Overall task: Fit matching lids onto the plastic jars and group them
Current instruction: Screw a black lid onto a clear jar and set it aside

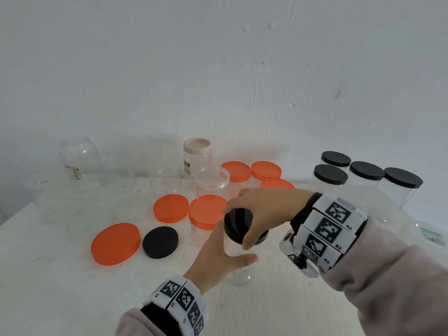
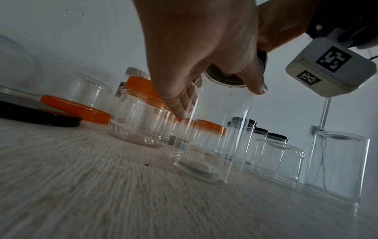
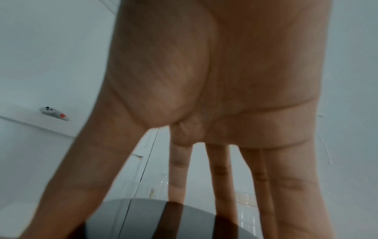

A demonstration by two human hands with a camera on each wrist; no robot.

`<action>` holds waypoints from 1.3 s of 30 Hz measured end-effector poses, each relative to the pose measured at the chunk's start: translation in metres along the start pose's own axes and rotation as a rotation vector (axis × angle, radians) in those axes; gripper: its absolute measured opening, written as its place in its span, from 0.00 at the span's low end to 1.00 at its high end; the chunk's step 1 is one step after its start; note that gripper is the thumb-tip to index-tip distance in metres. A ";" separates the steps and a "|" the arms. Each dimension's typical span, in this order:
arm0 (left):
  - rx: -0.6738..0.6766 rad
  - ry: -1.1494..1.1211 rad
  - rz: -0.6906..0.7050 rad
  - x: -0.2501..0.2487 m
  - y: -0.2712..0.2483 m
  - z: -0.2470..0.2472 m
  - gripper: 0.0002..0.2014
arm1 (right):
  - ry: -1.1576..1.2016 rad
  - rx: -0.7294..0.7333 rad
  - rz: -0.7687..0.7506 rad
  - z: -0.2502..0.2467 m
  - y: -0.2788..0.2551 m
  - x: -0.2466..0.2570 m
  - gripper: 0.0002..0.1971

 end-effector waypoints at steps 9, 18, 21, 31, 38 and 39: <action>0.009 -0.042 0.002 0.000 0.000 0.001 0.41 | -0.030 -0.069 0.121 0.006 0.006 0.001 0.36; 0.001 -0.022 -0.001 0.000 -0.001 0.001 0.39 | 0.004 -0.014 -0.018 0.001 0.000 0.001 0.37; 0.004 -0.037 0.003 0.000 -0.001 0.001 0.40 | -0.012 -0.048 0.058 0.006 0.003 0.000 0.36; 0.003 -0.014 -0.007 0.001 0.000 0.001 0.39 | -0.020 0.057 0.016 0.001 0.001 0.004 0.41; -0.002 -0.035 0.003 0.002 -0.001 0.001 0.40 | -0.043 -0.020 0.080 0.004 0.006 0.002 0.35; 0.000 -0.040 0.005 0.002 -0.001 0.001 0.39 | -0.057 -0.037 0.106 0.006 0.007 0.003 0.35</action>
Point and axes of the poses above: each hand's wrist, its own y-axis towards the middle knuckle, its own z-axis out of the palm, x = y × z, the point moved 3 cm from there along y, towards the middle knuckle, and after that the axes turned 14 degrees about -y, right-handed, at the moved point
